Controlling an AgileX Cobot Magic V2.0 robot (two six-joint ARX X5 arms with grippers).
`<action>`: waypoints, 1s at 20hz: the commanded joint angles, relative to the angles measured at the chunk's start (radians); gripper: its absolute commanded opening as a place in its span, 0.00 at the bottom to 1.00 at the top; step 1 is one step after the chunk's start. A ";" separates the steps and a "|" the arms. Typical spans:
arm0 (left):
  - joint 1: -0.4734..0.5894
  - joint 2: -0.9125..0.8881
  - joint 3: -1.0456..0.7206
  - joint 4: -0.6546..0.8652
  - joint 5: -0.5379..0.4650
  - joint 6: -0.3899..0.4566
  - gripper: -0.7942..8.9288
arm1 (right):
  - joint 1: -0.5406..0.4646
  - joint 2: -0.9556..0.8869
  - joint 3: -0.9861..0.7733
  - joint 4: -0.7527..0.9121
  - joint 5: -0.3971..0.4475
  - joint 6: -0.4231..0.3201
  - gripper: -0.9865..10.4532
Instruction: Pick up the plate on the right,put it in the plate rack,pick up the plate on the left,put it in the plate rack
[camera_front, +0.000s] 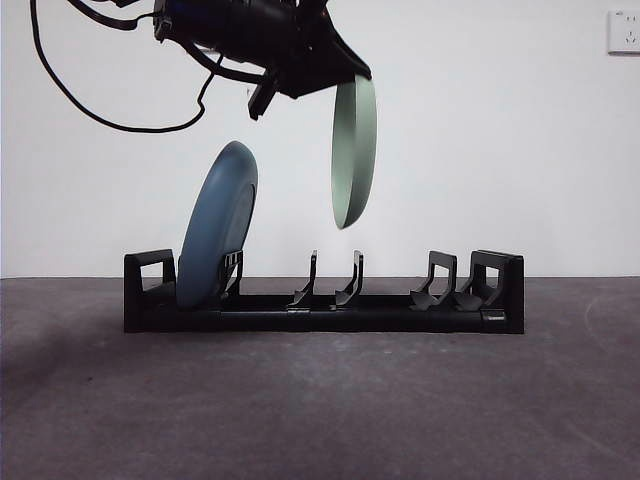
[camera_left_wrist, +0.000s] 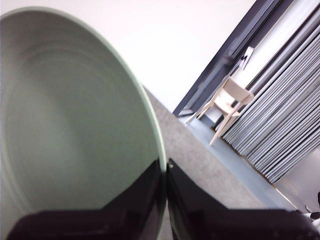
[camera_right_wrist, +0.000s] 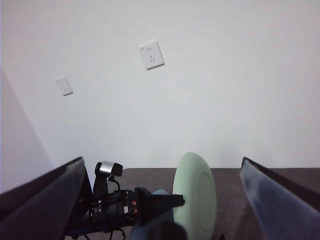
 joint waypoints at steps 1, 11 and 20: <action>-0.001 0.022 -0.004 -0.012 0.003 0.013 0.07 | 0.000 0.010 0.000 0.006 0.003 -0.009 0.55; -0.002 0.029 -0.004 -0.111 0.001 0.039 0.07 | 0.000 0.023 0.000 0.008 0.003 -0.008 0.55; -0.002 0.029 -0.004 -0.239 -0.040 0.043 0.07 | 0.000 0.030 0.000 0.008 0.003 -0.008 0.55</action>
